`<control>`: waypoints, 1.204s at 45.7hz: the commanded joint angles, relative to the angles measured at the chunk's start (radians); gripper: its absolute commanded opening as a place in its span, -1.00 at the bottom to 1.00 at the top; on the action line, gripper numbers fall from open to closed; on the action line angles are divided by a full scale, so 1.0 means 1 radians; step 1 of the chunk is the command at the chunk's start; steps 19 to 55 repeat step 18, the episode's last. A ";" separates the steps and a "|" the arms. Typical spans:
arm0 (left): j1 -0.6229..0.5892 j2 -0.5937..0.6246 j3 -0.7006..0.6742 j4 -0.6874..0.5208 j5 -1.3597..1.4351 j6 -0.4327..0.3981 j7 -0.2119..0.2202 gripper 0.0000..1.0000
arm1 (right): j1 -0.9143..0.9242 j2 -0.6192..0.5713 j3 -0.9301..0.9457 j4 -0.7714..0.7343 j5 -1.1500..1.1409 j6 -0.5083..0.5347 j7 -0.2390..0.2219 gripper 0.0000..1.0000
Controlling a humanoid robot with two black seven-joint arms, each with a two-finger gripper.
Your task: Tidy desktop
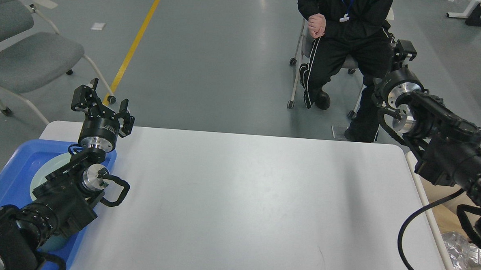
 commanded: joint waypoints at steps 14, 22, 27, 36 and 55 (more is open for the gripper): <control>0.000 0.000 0.000 -0.001 0.000 0.000 0.000 0.93 | -0.183 0.039 0.132 0.134 -0.003 0.002 0.384 1.00; 0.000 0.000 0.000 -0.001 0.000 -0.002 0.000 0.93 | -0.195 0.044 0.123 0.126 -0.001 -0.004 0.384 1.00; 0.000 0.000 0.000 -0.001 0.000 -0.002 0.000 0.93 | -0.195 0.044 0.123 0.126 -0.001 -0.004 0.384 1.00; 0.000 0.000 0.000 -0.001 0.000 -0.002 0.000 0.93 | -0.195 0.044 0.123 0.126 -0.001 -0.004 0.384 1.00; 0.000 0.000 0.000 -0.001 0.000 -0.002 0.000 0.93 | -0.195 0.044 0.123 0.126 -0.001 -0.004 0.384 1.00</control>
